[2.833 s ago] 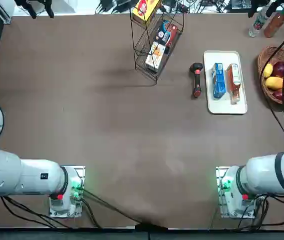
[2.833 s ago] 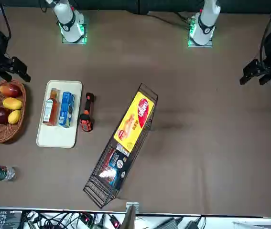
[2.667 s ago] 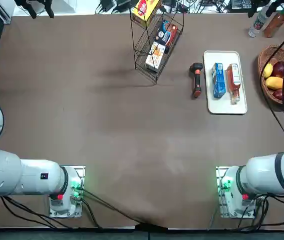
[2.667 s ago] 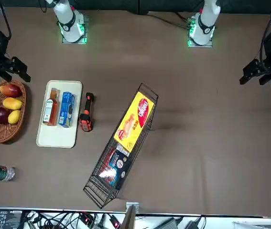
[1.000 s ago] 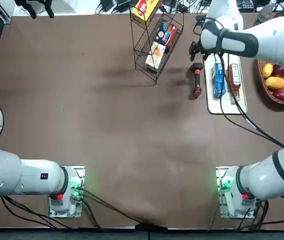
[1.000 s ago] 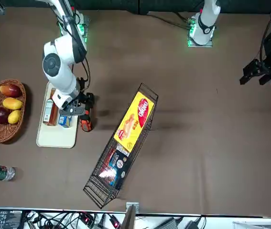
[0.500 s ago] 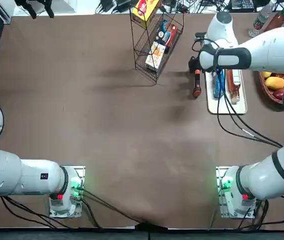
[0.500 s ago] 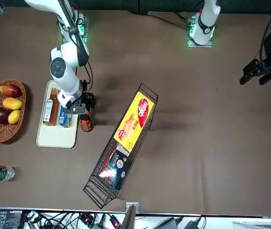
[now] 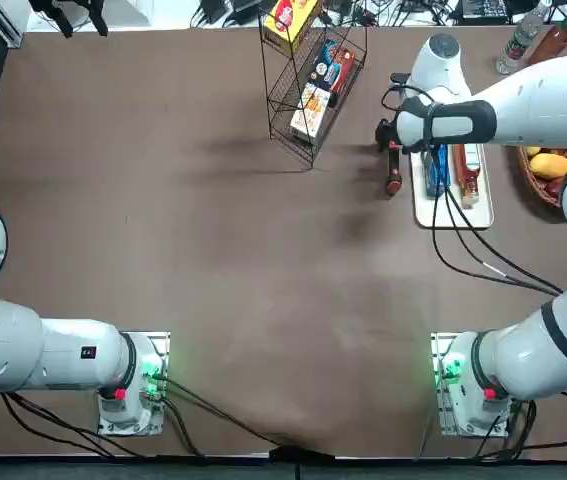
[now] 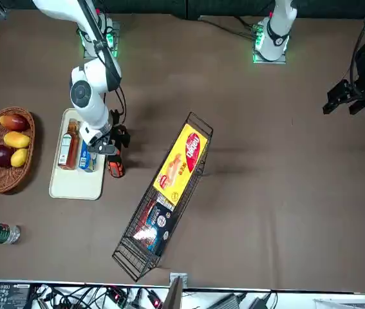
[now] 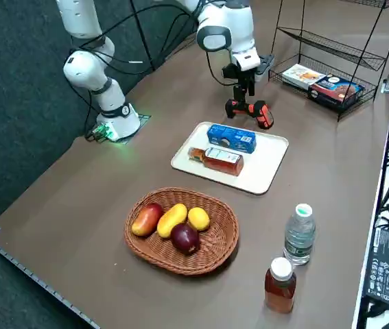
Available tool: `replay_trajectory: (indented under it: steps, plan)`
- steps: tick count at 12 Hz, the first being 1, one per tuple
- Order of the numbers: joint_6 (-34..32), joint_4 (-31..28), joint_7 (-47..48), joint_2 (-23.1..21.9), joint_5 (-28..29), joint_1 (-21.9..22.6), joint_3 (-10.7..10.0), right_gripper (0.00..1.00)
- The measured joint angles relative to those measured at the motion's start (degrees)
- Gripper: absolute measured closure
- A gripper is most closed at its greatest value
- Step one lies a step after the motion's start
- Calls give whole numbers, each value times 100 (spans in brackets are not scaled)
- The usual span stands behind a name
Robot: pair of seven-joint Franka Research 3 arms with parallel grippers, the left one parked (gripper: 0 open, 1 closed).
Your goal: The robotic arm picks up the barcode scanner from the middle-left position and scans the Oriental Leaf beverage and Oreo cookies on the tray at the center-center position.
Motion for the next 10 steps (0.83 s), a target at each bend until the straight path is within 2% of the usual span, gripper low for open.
replay_trajectory:
  steps: [10]
  plan:
    - [360, -46, 25, 261, -1, -2, -24, 1]
